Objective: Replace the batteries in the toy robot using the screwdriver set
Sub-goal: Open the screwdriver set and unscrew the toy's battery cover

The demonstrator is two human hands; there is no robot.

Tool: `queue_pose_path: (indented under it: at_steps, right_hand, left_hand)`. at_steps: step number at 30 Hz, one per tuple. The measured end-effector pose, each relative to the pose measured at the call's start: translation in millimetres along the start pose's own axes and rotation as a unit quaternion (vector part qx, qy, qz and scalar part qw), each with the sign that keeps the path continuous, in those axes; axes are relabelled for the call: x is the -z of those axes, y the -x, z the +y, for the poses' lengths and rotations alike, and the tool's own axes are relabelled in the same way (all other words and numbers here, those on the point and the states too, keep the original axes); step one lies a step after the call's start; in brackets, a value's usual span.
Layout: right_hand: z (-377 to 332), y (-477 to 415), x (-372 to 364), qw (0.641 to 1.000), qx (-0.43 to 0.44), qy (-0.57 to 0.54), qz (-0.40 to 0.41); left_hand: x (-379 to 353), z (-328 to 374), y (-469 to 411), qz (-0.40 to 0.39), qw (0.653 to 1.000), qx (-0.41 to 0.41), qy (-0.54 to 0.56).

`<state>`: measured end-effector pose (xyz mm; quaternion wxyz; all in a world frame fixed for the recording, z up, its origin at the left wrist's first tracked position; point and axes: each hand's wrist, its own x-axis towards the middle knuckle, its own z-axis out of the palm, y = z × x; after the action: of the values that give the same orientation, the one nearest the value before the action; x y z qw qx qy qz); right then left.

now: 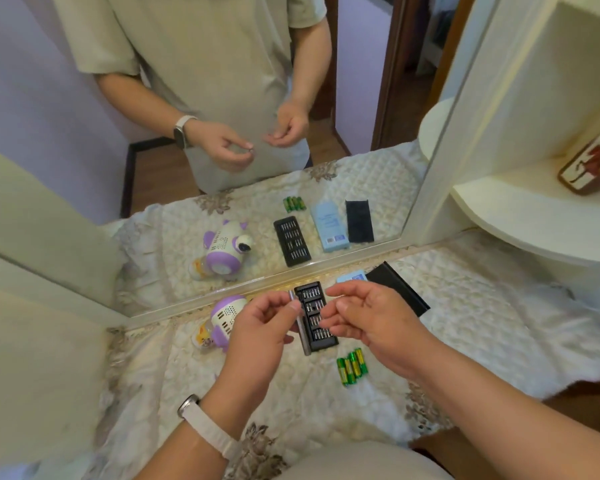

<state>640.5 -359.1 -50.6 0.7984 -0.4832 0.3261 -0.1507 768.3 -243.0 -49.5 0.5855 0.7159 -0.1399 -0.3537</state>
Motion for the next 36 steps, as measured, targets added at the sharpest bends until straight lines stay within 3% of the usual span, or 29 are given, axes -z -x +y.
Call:
queue_pose_path:
  at_steps: [10,28,36]
  right_hand:
    - [-13.3,14.1,20.8,0.999,0.015,0.039,0.016]
    - [-22.7,-18.8,-1.6,0.989,-0.005,-0.141,-0.031]
    - [-26.1,-37.6,-8.7,0.997,0.071,-0.037,0.008]
  left_hand:
    - [-27.0,8.6,6.6,-0.018,0.999,-0.022,-0.014]
    - [1.2,33.2,-2.3,-0.029,0.998,-0.037,-0.038]
    - [2.9,39.3,-16.7,-0.108,0.991,-0.041,-0.063]
